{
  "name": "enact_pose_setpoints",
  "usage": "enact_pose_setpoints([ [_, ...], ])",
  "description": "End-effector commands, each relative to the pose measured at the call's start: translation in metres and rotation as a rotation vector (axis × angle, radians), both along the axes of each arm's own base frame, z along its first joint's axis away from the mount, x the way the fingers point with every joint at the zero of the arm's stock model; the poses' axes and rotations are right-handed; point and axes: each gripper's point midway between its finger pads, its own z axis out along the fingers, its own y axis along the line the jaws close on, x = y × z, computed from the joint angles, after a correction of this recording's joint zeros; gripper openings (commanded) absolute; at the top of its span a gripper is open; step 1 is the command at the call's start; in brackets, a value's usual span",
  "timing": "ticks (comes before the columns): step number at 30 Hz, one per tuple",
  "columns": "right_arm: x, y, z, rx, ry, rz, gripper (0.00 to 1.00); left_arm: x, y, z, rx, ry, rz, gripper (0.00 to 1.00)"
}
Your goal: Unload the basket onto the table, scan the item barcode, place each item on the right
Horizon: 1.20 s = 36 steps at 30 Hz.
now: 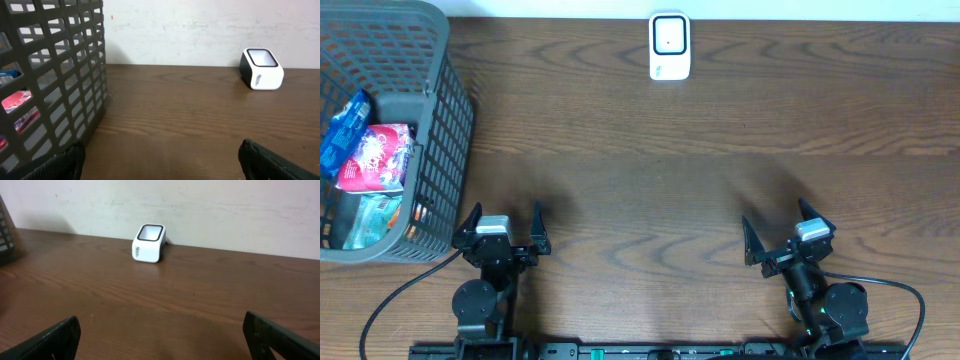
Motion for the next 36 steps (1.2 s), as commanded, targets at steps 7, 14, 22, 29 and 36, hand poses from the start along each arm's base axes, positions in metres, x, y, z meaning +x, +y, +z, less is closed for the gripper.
enact_pose_setpoints([
  [7, 0.000, -0.002, 0.000, 0.013, 0.004, -0.012, 0.99, -0.001, -0.003, -0.014, -0.016, 0.048, -0.018, 0.98],
  [14, 0.000, -0.002, 0.000, 0.013, 0.004, -0.012, 0.99, -0.001, -0.003, -0.014, -0.016, 0.048, -0.018, 0.98],
  [22, 0.000, -0.002, 0.000, 0.013, 0.005, -0.012, 0.99, -0.010, -0.060, 0.039, -0.131, -0.146, -0.355, 0.98],
  [29, 0.000, -0.002, 0.000, 0.013, 0.004, -0.012, 0.99, -0.052, -0.078, 0.147, -0.070, -0.591, -0.506, 0.98],
  [36, 0.000, -0.002, 0.000, 0.013, 0.004, -0.012, 0.99, -0.051, -0.055, 0.224, -0.015, -0.576, -0.340, 0.98],
])
